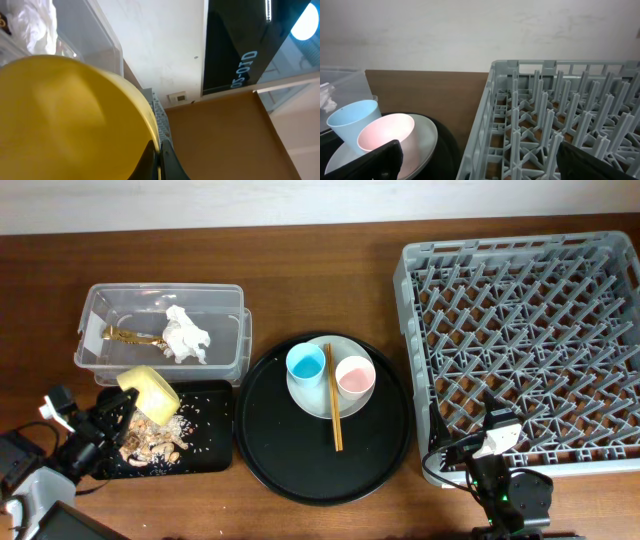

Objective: Sort waste into correct bins and load items into the dishwasher rack
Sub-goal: 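Tip the yellow bowl over the black tray to dump the scraps, then carry the empty yellow bowl back and set it on the round tray, then grasp the blue cup with the left gripper and lift it, then hand the blue cup from the left gripper to the right gripper, then place the blue cup upside down in the dish rack with the right gripper, then grasp the pink cup with the left gripper and lift it, then hand the pink cup from the left gripper to the right gripper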

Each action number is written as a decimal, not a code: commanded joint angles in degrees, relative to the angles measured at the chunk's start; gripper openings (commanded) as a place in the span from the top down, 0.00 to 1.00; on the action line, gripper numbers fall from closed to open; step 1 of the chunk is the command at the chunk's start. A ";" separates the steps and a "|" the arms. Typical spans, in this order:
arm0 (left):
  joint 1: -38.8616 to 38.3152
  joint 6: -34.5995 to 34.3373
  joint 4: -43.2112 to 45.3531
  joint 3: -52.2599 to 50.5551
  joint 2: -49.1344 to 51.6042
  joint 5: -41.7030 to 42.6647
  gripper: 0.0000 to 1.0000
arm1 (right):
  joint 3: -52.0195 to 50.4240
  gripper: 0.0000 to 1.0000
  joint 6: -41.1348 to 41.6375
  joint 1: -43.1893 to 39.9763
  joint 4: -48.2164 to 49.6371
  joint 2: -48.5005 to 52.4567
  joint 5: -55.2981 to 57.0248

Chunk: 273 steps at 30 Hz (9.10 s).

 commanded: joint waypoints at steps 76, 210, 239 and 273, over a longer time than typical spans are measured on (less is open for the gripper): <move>-82.82 -15.56 -20.09 32.26 5.09 -94.03 0.39 | -0.31 0.01 0.66 -0.39 -0.33 -0.39 0.50; -69.35 8.76 -37.94 49.33 -4.31 -63.65 0.42 | 75.52 0.20 -1.01 3.23 -45.83 92.96 13.86; -86.55 -10.95 -29.00 49.33 30.14 -77.11 0.49 | 83.82 0.07 -1.03 3.30 -70.82 67.19 6.23; -69.59 11.28 -33.83 62.71 15.54 -5.35 1.00 | 92.06 0.08 -13.53 3.41 -56.96 77.68 -60.43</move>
